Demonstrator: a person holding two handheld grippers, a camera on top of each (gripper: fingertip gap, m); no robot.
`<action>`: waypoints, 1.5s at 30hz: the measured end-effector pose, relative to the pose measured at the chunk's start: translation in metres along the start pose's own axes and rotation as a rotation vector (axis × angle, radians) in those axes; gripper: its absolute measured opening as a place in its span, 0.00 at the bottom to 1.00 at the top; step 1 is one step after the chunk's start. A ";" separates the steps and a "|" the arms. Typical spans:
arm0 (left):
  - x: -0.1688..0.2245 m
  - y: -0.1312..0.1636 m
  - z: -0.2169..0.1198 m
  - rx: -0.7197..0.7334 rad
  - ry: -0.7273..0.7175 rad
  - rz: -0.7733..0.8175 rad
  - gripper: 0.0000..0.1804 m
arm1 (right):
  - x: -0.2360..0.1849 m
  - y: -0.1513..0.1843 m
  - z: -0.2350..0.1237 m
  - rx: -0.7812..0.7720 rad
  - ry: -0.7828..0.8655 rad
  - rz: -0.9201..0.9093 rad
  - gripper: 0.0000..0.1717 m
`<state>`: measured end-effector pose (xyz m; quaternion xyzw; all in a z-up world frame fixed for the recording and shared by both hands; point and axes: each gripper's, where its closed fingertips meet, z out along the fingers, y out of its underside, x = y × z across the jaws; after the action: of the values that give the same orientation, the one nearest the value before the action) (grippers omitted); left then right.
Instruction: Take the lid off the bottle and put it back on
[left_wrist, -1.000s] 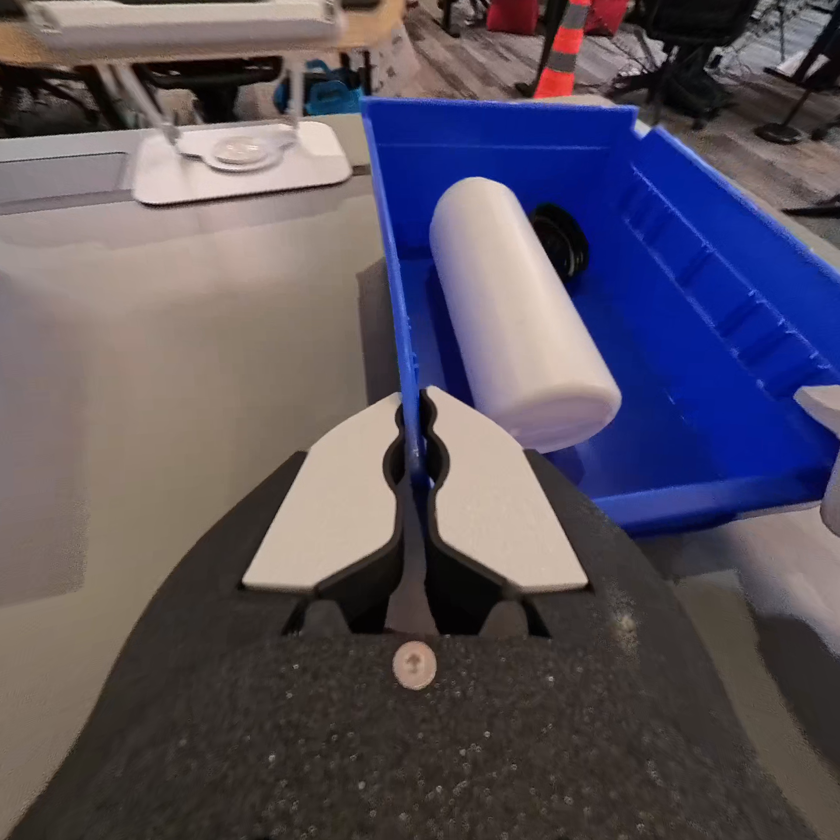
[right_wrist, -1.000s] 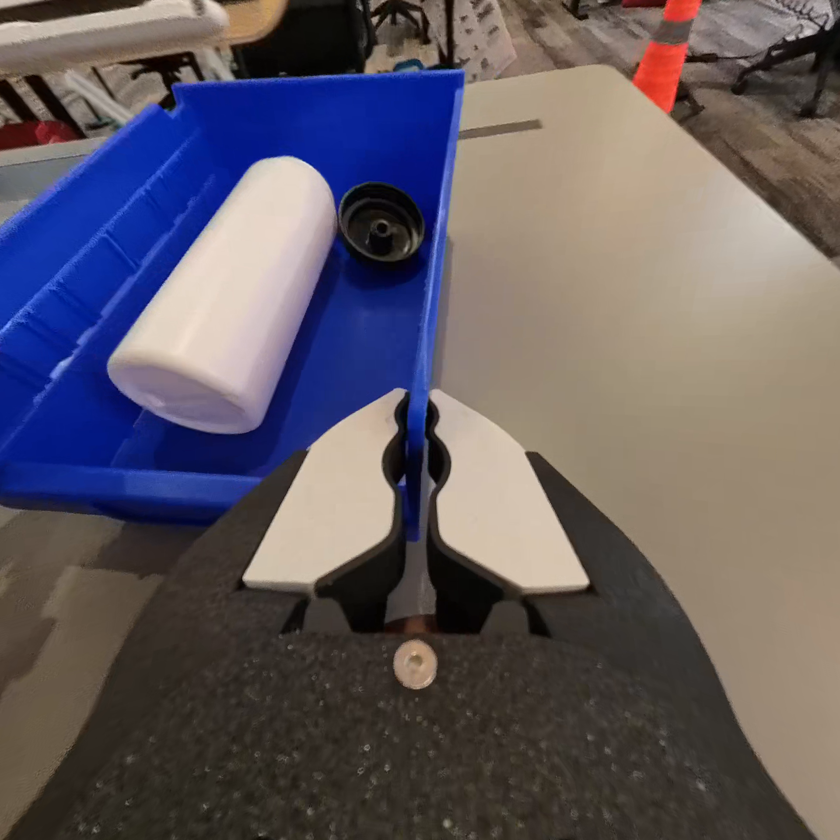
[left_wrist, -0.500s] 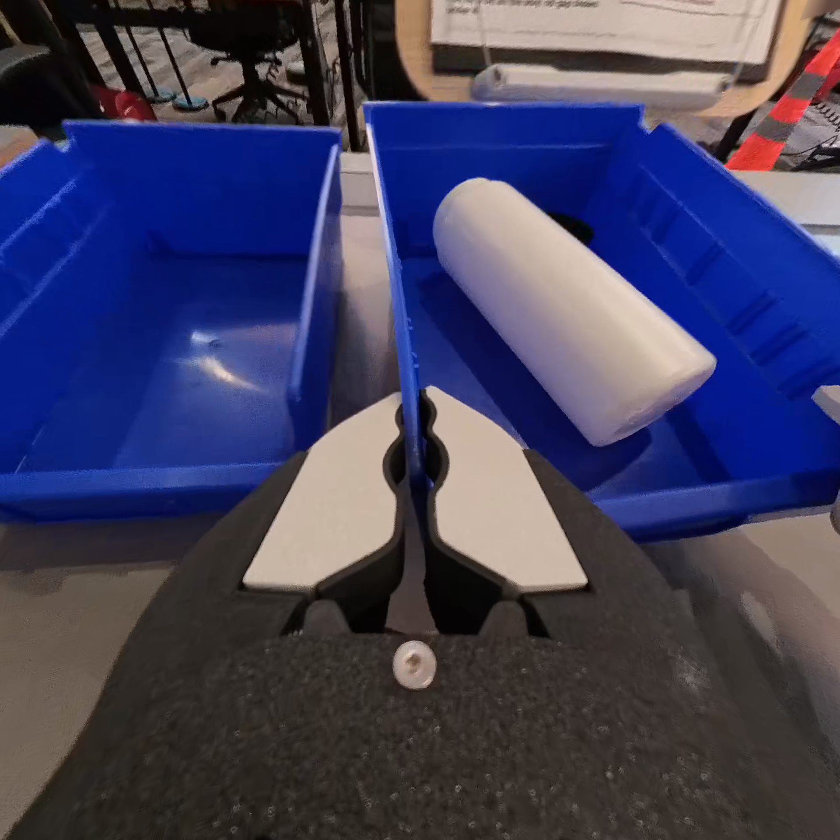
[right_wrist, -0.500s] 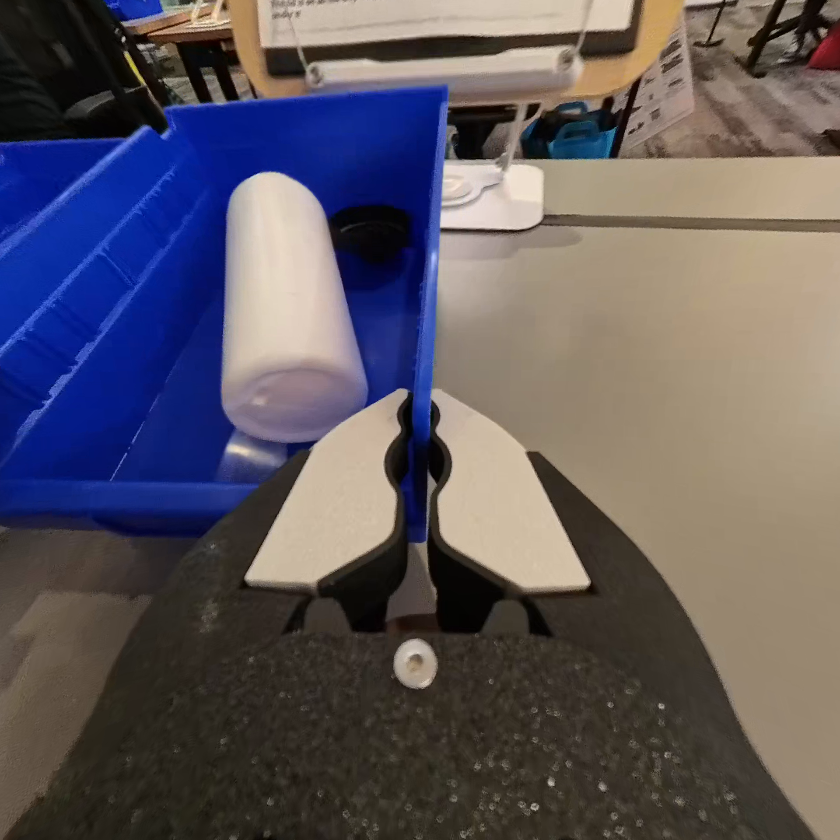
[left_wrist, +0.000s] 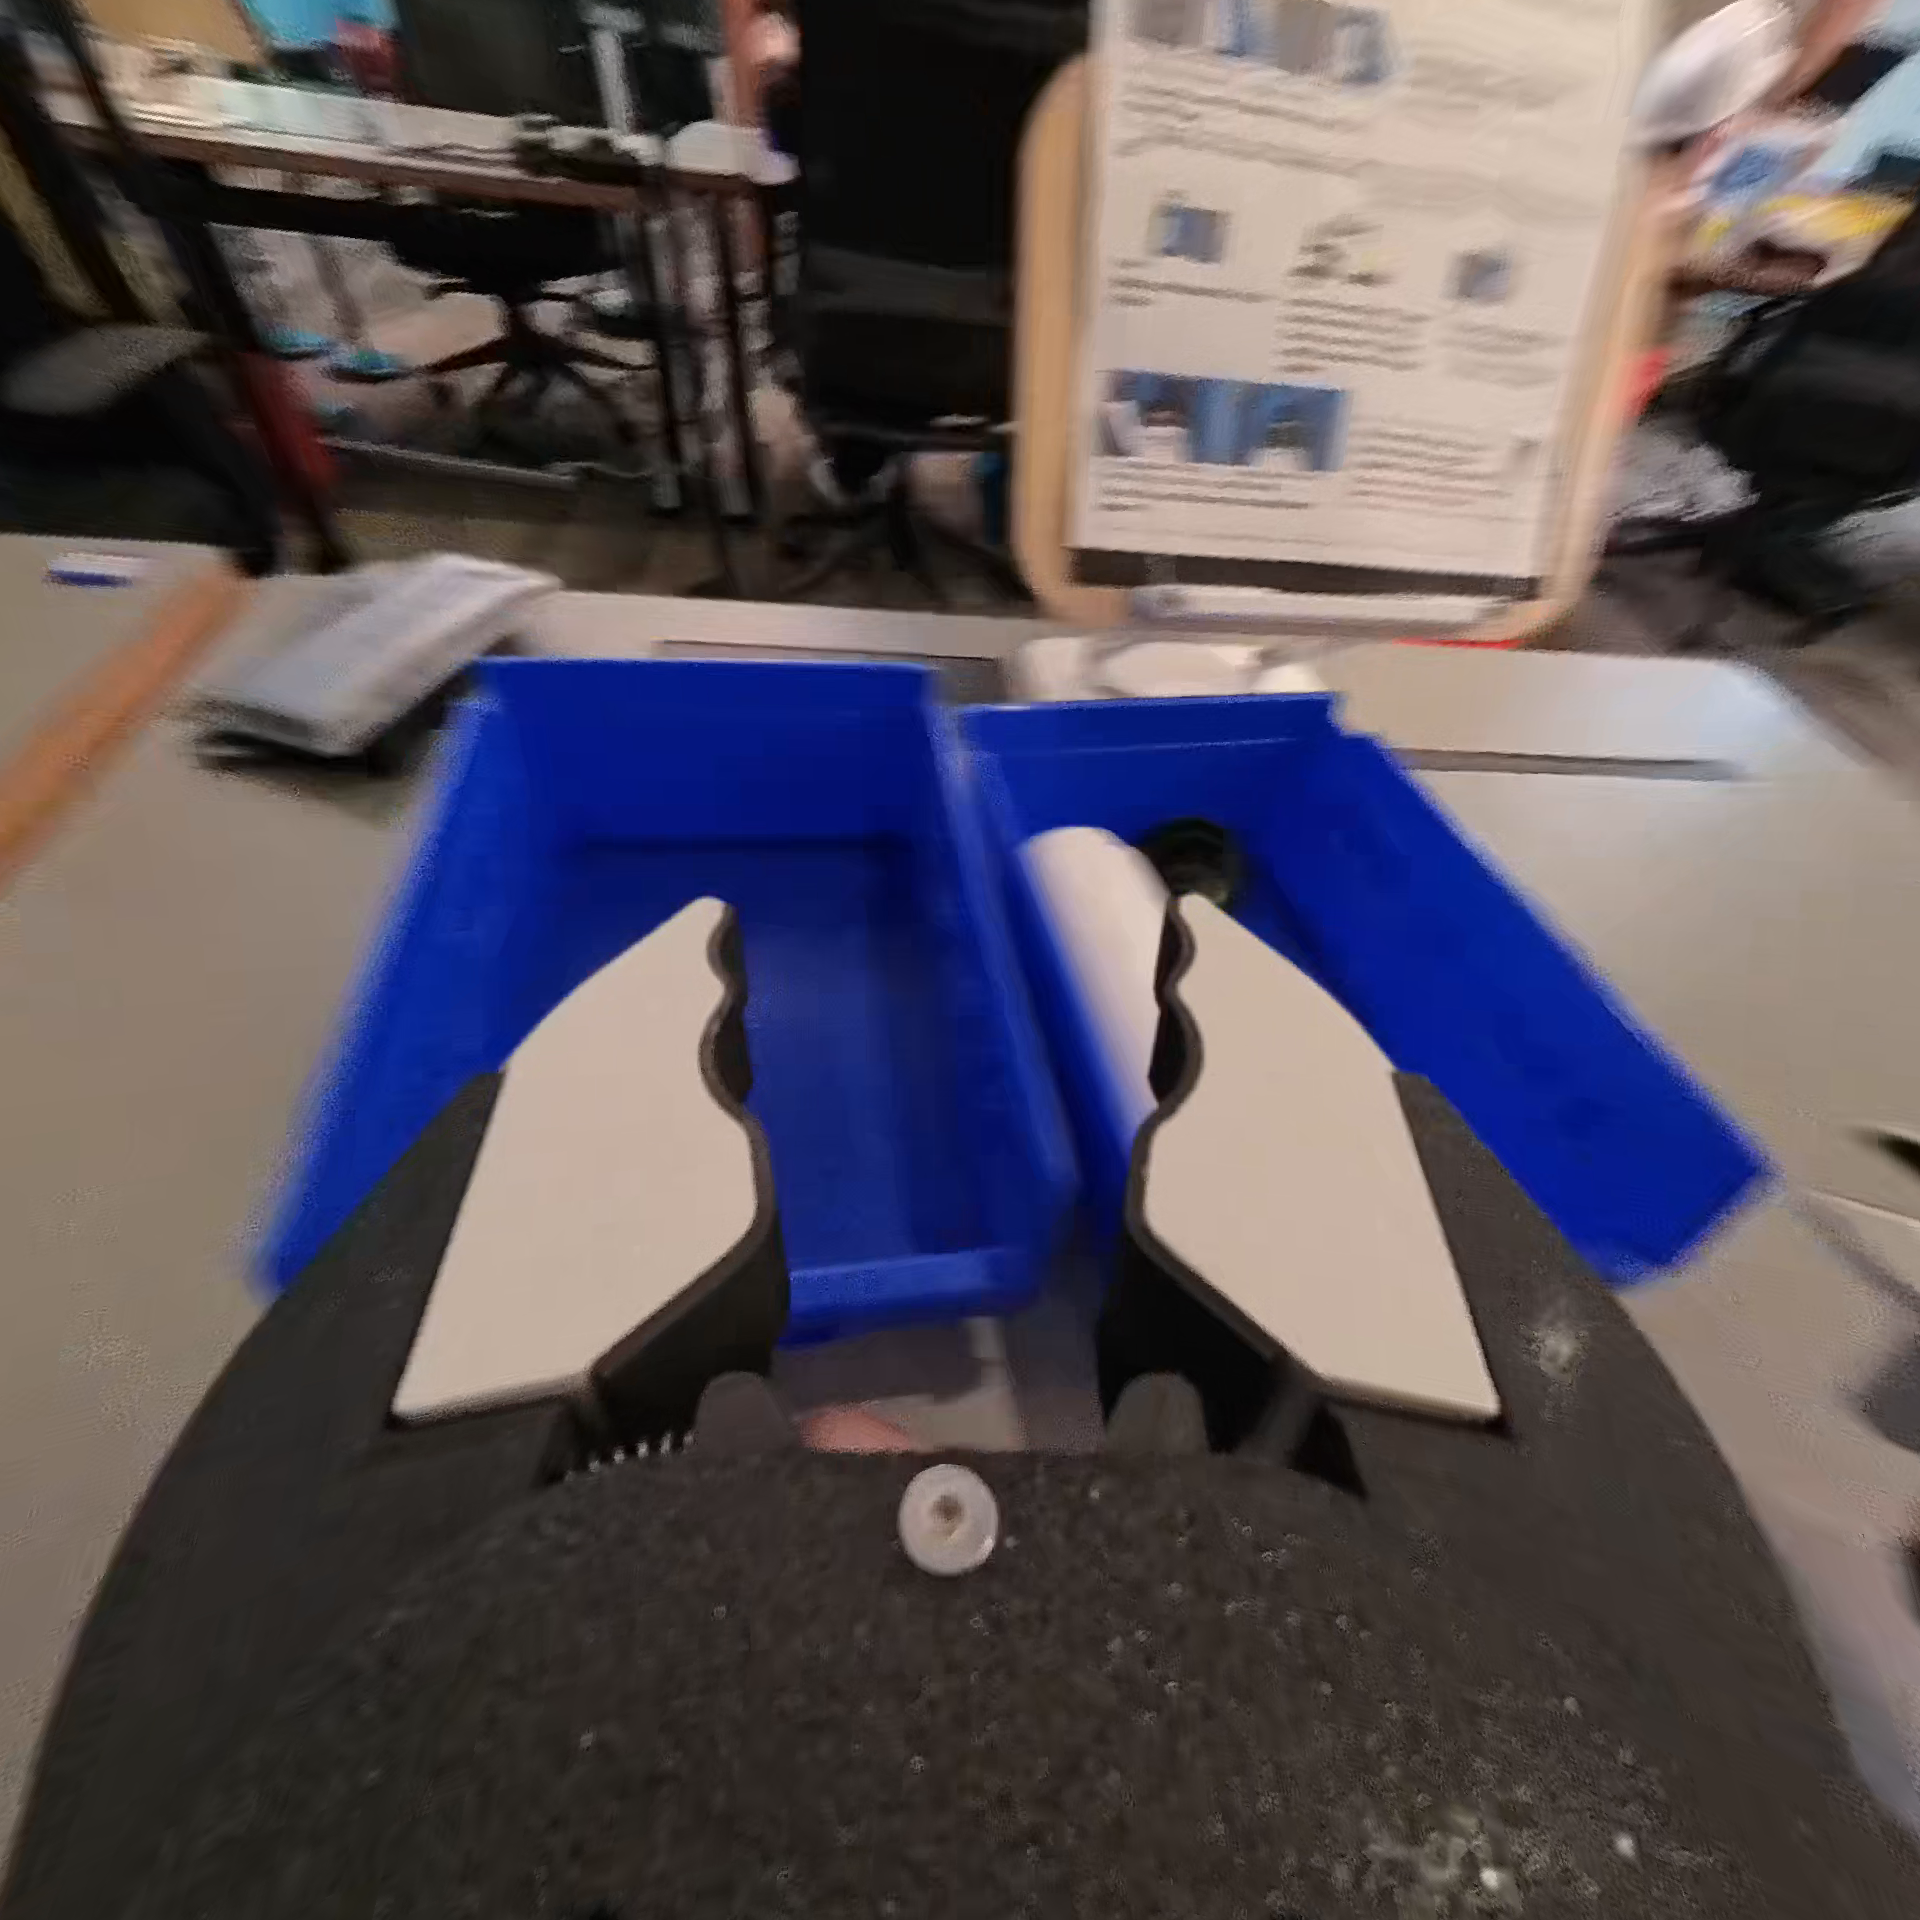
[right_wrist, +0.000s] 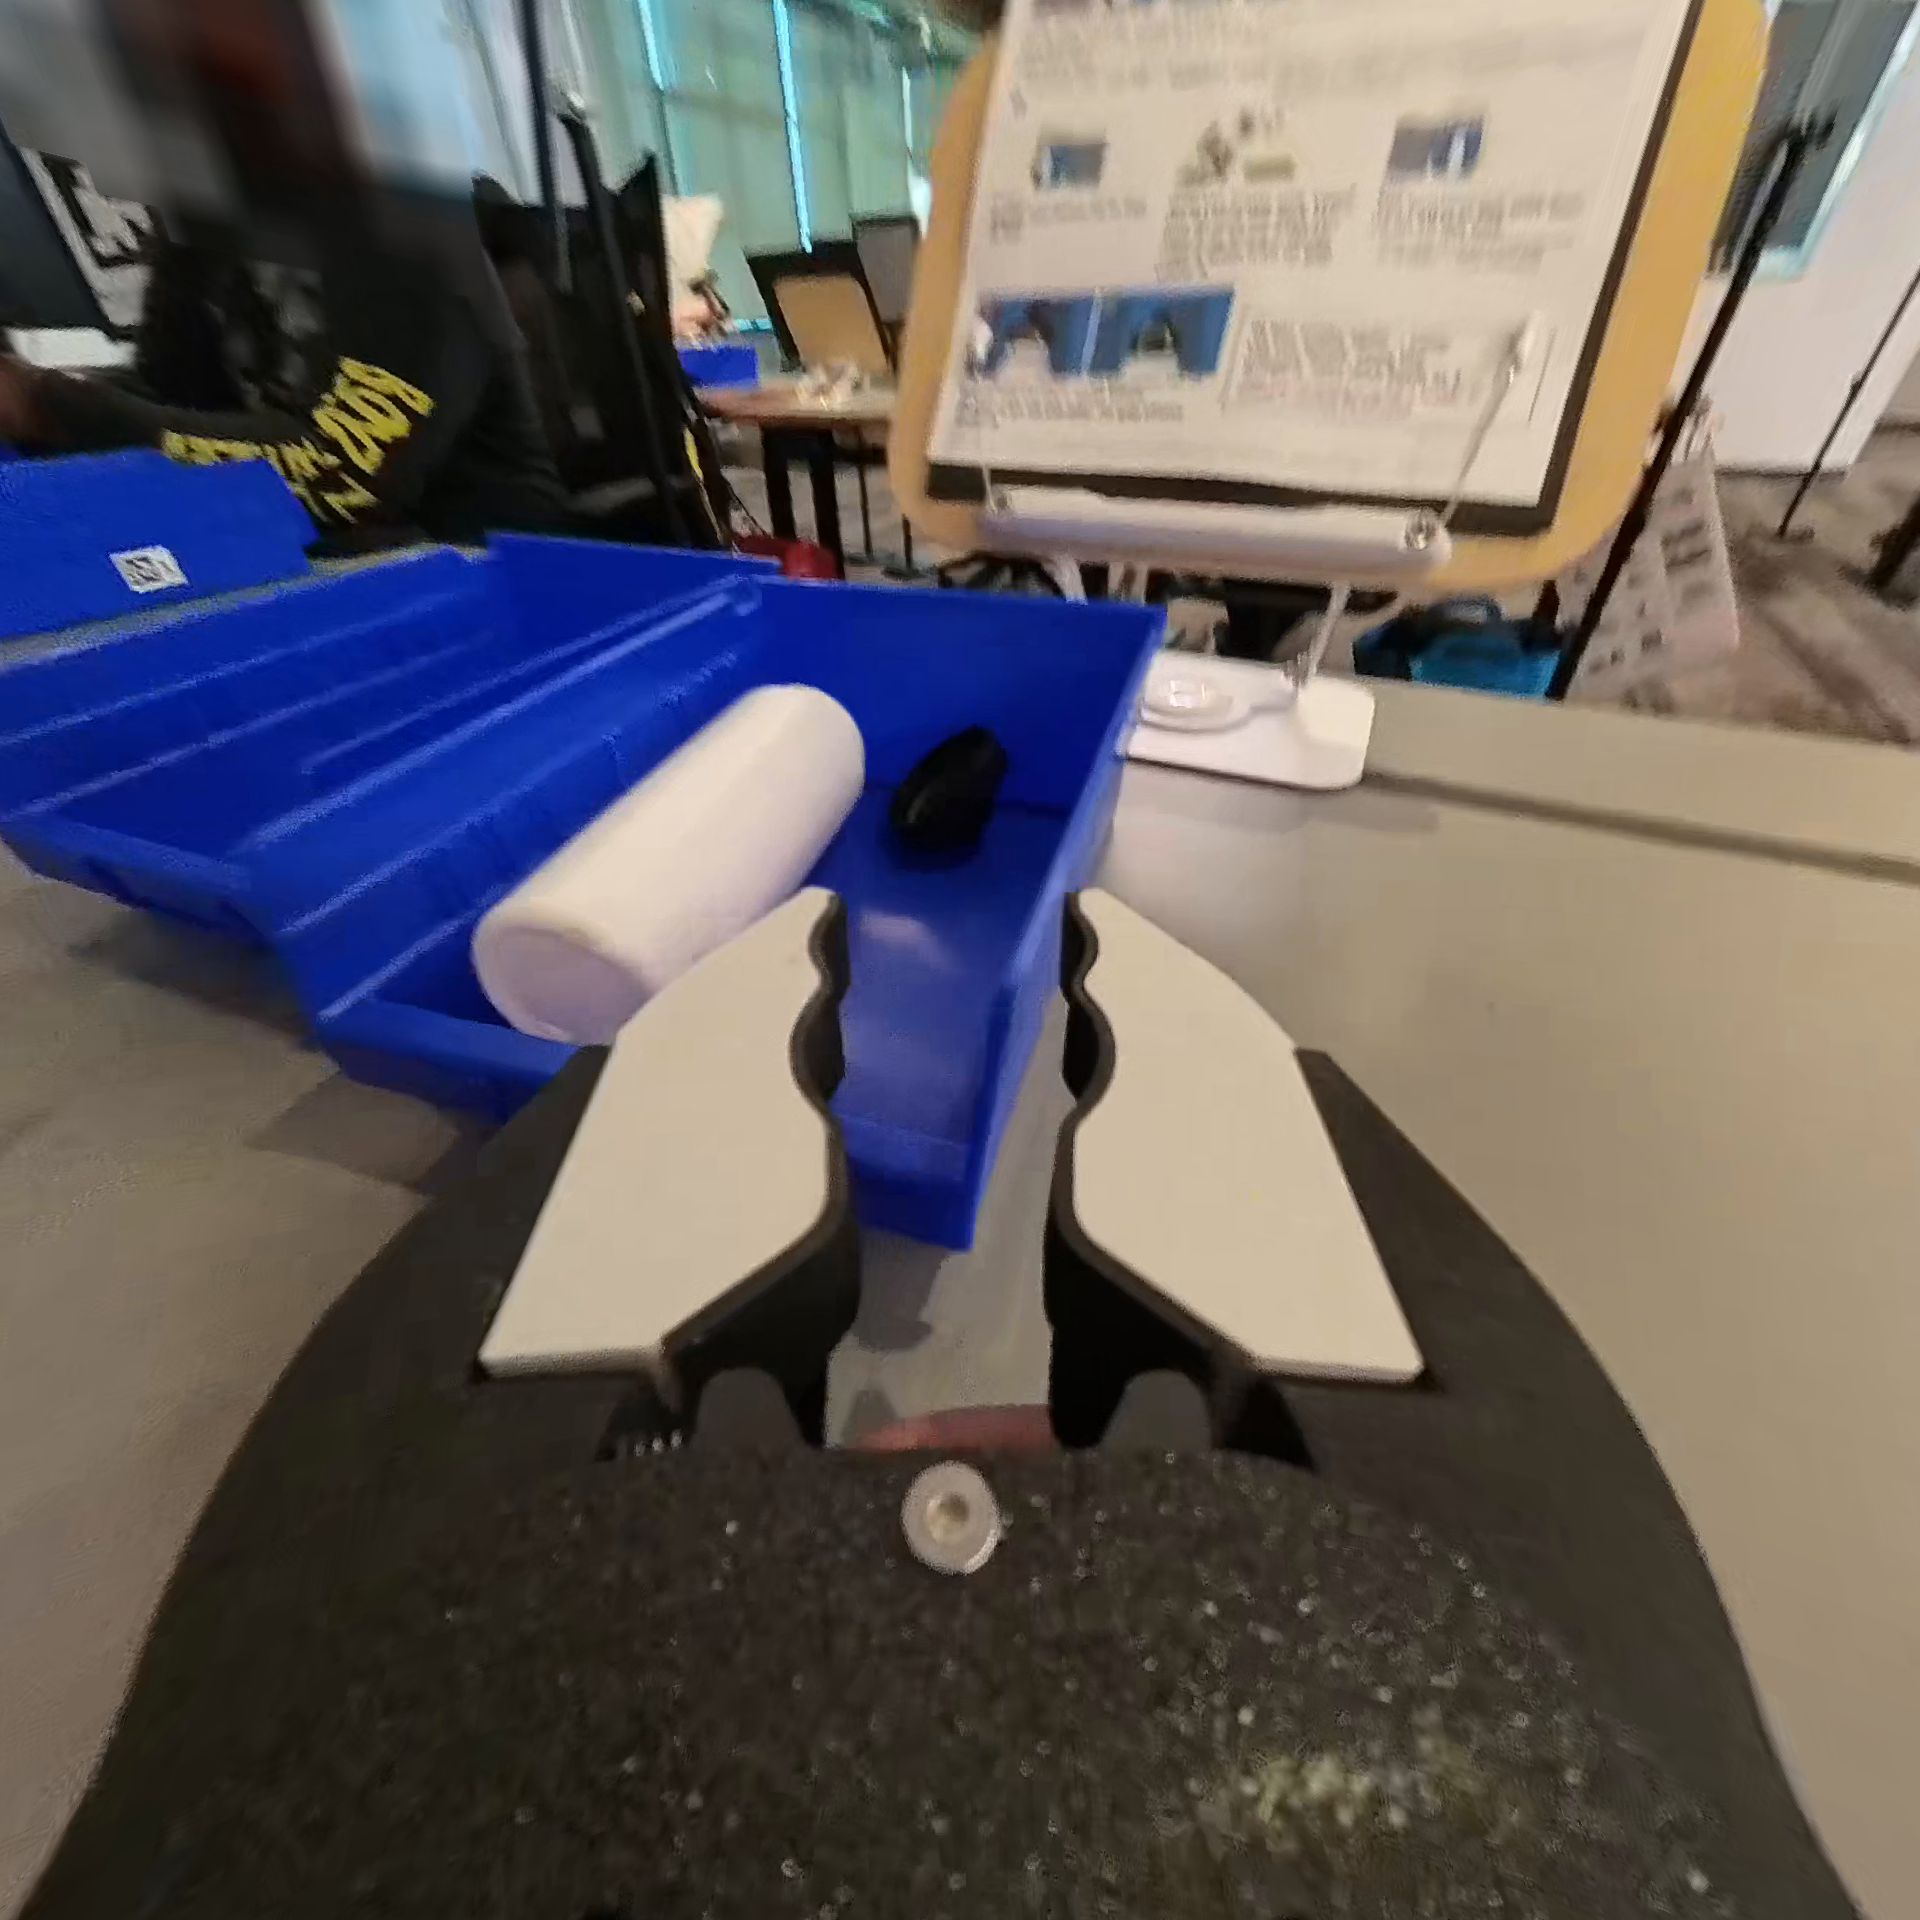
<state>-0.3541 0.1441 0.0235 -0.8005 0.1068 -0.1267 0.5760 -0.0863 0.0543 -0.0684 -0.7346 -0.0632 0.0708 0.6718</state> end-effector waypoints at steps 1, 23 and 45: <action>-0.031 0.000 0.004 -0.041 -0.075 0.020 0.42 | -0.008 -0.005 -0.004 0.024 -0.015 -0.017 0.22; -0.139 0.176 -0.064 -0.289 -0.229 -0.083 0.02 | -0.192 0.067 0.002 -0.294 -0.309 -0.166 0.51; -0.069 0.138 -0.170 0.013 -0.299 -0.081 0.02 | -0.217 -0.022 -0.006 -0.057 -0.195 -0.174 0.02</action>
<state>-0.4784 -0.0288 -0.0612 -0.8104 -0.0134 -0.0298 0.5849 -0.2982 0.0095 -0.0420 -0.7349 -0.1937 0.0813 0.6448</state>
